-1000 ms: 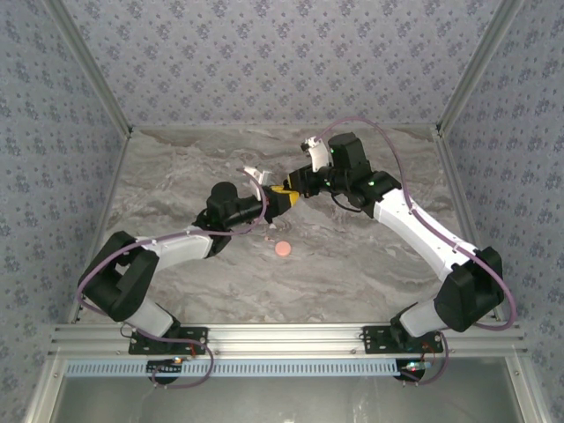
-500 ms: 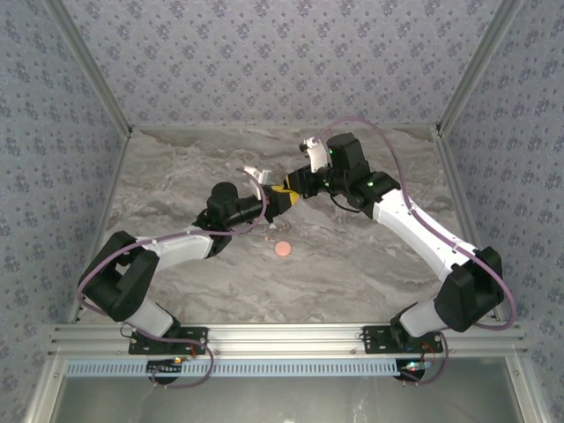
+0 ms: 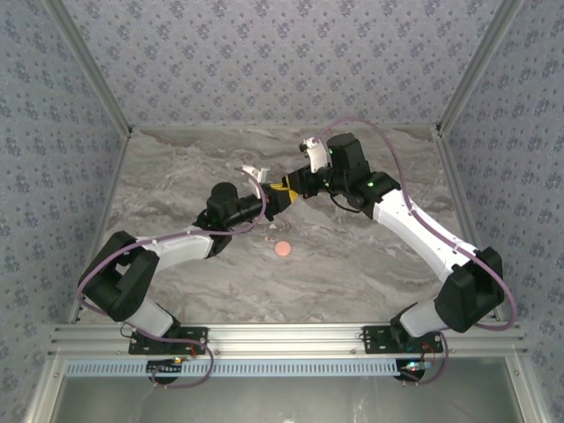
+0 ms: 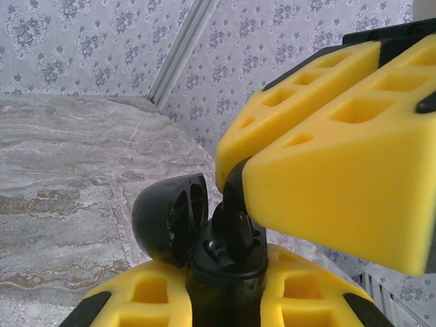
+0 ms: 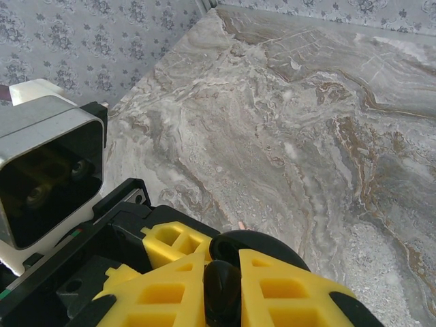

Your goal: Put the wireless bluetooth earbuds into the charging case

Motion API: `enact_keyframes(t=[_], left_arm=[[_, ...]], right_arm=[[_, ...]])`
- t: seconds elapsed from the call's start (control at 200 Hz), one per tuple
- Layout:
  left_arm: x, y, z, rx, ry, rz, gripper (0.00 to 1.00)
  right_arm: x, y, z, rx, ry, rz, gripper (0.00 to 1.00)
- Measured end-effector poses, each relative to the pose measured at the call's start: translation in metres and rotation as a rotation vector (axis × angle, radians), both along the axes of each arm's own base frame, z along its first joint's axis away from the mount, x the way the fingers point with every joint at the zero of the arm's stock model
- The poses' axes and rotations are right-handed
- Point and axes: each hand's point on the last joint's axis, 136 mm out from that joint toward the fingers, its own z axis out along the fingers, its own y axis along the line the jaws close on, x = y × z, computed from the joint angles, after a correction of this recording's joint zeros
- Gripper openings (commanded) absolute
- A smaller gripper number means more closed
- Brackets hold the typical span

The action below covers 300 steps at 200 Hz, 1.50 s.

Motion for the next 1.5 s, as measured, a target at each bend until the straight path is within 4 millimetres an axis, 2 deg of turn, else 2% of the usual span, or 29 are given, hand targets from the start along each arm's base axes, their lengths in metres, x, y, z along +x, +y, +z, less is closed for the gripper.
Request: enact_keyframes(t=[0.445, 0.835, 1.169, 1.334, 1.499], left_arm=[[0.002, 0.001, 0.003, -0.007, -0.01, 0.015, 0.15], [0.003, 0.002, 0.003, -0.007, -0.011, 0.022, 0.15], [0.002, 0.001, -0.001, 0.016, -0.022, 0.019, 0.15], [0.0, 0.001, -0.004, 0.044, -0.035, 0.014, 0.14], [-0.003, 0.003, 0.001, 0.059, -0.065, 0.014, 0.13]], right_arm=[[-0.004, 0.0, 0.0, -0.01, 0.0, 0.006, 0.24], [-0.008, 0.001, 0.0, -0.014, 0.004, 0.013, 0.33], [-0.007, -0.002, -0.001, -0.032, 0.004, -0.005, 0.48], [-0.006, -0.003, 0.005, -0.035, -0.004, -0.013, 0.49], [-0.009, -0.006, 0.01, -0.036, -0.009, -0.02, 0.51]])
